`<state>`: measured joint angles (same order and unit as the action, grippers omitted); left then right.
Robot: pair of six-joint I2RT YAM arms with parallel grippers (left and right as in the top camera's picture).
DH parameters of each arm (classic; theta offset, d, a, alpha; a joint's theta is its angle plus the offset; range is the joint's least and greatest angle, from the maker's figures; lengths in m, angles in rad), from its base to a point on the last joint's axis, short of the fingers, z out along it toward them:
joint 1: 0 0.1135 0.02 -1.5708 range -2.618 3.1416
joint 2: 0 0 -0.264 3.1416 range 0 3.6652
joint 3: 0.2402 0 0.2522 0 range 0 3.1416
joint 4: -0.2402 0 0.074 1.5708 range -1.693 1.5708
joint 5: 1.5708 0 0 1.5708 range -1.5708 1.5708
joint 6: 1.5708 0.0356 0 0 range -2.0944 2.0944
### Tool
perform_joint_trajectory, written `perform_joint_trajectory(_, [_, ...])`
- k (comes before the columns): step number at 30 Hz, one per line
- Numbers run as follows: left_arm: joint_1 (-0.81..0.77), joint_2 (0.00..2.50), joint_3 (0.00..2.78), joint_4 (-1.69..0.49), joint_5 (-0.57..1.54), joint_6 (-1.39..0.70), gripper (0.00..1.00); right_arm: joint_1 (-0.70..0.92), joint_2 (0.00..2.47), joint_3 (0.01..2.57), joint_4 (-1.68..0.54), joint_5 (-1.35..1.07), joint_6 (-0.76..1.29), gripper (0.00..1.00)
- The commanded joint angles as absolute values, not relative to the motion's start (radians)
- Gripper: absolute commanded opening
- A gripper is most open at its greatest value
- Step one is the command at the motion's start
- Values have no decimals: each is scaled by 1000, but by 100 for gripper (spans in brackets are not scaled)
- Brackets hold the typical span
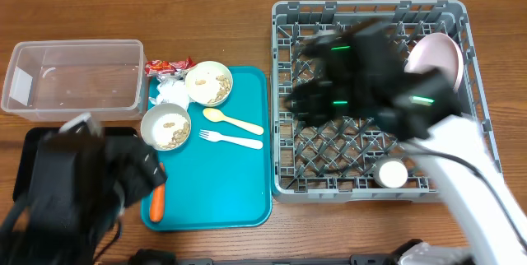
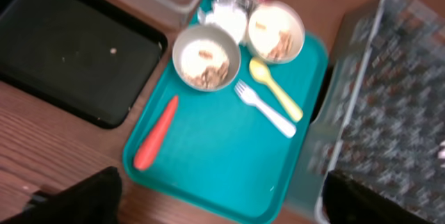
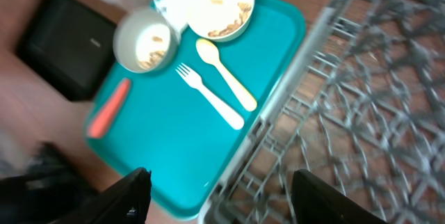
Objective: Sort waste into correct bins and load items into the dishwasher rack
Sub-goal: 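Grasp the yellow spoon on the teal tray with the right gripper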
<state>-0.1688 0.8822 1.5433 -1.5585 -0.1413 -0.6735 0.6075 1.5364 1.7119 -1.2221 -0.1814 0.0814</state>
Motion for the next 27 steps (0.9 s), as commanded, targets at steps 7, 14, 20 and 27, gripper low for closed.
perform_joint_trajectory(7, [-162, 694, 1555, -1603, -296, -710, 100, 751, 1905, 1707, -1018, 20, -14, 59])
perform_joint_trajectory(14, [-162, 685, 1554, -1620, -295, -710, 100, 753, 2096, 1707, -938, -84, -144, 58])
perform_joint_trajectory(20, [-162, 685, 1554, -1620, -295, -710, 100, 754, 2177, 1707, -908, -84, -208, 55])
perform_joint_trajectory(27, [-162, 685, 1554, -1619, -295, -710, 100, 760, 2234, 1707, -871, -84, -212, 54])
